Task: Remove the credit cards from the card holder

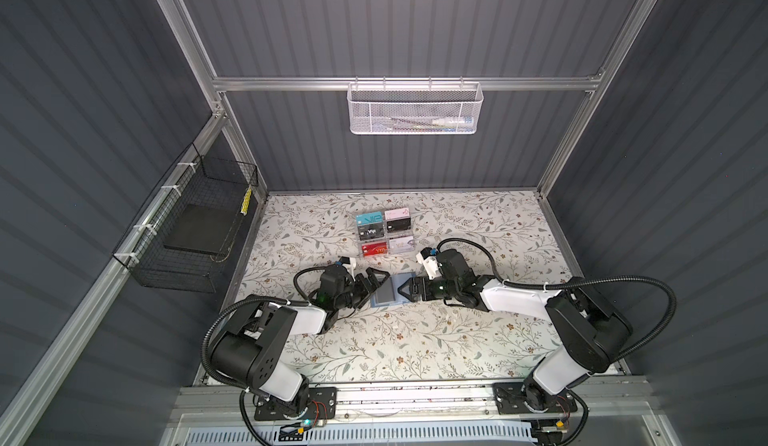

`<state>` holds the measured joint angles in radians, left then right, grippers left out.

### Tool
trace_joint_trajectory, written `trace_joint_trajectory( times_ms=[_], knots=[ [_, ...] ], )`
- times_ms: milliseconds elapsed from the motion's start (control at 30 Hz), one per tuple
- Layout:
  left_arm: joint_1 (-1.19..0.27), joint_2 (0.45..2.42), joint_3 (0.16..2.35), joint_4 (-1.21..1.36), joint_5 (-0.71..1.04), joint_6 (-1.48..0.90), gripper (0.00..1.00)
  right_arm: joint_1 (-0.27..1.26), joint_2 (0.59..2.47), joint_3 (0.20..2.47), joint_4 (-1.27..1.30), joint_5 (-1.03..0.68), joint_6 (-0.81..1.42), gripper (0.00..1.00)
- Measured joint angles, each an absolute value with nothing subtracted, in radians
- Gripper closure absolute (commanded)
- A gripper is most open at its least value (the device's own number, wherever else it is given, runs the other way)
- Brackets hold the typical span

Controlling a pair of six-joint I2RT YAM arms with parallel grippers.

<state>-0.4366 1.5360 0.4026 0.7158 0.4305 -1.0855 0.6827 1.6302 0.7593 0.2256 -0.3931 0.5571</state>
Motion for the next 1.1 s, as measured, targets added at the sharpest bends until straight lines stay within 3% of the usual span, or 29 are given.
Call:
trace_joint_trajectory(
  times_ms=[1100],
  knots=[
    [-0.437, 1.549, 0.403, 0.739, 0.434, -1.092, 0.00, 0.692, 1.726, 0.797, 0.238, -0.386, 0.595, 0.01]
  ],
)
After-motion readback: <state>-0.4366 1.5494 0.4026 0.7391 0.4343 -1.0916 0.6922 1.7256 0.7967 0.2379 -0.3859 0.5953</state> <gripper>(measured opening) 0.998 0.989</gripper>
